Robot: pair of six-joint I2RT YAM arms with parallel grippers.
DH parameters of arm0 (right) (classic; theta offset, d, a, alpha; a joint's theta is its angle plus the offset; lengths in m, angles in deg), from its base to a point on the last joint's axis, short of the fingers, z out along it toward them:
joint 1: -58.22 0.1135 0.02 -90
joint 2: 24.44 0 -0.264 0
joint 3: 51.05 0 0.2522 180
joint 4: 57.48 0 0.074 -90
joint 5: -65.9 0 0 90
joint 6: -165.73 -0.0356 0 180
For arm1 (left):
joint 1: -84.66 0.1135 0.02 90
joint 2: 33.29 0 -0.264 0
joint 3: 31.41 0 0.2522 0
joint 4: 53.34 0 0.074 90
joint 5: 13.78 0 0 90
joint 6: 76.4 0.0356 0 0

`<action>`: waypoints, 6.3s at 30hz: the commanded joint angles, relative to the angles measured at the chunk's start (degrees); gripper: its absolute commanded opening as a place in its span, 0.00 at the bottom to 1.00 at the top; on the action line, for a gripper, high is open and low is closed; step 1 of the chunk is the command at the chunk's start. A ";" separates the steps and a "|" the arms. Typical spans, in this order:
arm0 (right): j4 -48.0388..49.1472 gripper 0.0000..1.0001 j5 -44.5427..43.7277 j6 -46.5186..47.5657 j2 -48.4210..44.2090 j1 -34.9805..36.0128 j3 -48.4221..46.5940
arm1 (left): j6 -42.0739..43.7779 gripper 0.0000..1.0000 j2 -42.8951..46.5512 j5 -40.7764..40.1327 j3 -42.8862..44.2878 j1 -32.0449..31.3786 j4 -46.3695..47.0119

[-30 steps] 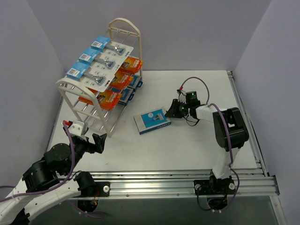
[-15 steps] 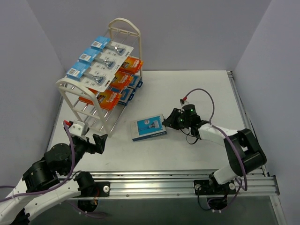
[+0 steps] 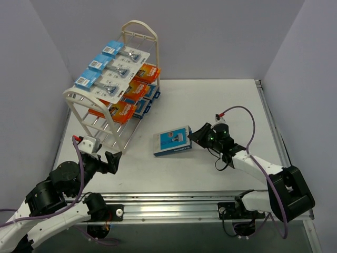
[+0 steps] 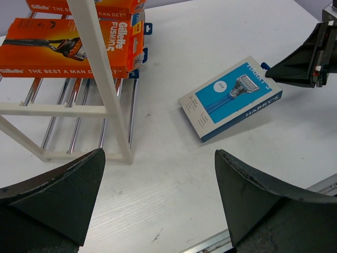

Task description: Place and organize the shaving razors onto the shelf

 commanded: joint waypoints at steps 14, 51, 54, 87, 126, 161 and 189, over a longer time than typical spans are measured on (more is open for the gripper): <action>4.71 0.00 -9.48 -8.81 -6.38 5.85 -1.06 | 0.48 0.94 -0.25 1.15 0.69 -0.27 2.04; 19.39 0.00 -24.43 -13.21 22.01 20.44 -21.98 | 0.48 0.94 0.46 0.97 0.69 -2.21 2.12; 19.83 0.00 -24.61 -13.30 23.86 20.88 -23.73 | 0.48 0.94 0.45 0.89 0.69 -2.47 2.12; 32.92 0.00 -36.12 -23.31 38.45 27.03 -24.97 | 0.04 0.94 1.77 -1.22 1.04 -5.81 1.07; 41.63 0.00 -54.75 -30.87 52.33 34.86 -32.79 | 0.13 0.94 2.12 -0.78 0.95 -5.99 1.33; 44.88 0.00 -57.48 -32.02 62.18 36.44 -42.81 | -0.05 0.94 2.83 -1.31 0.95 -7.30 1.16; 56.04 1.00 -59.06 -25.16 57.26 36.44 -34.29 | -0.31 0.94 2.39 -2.72 1.22 -8.45 0.45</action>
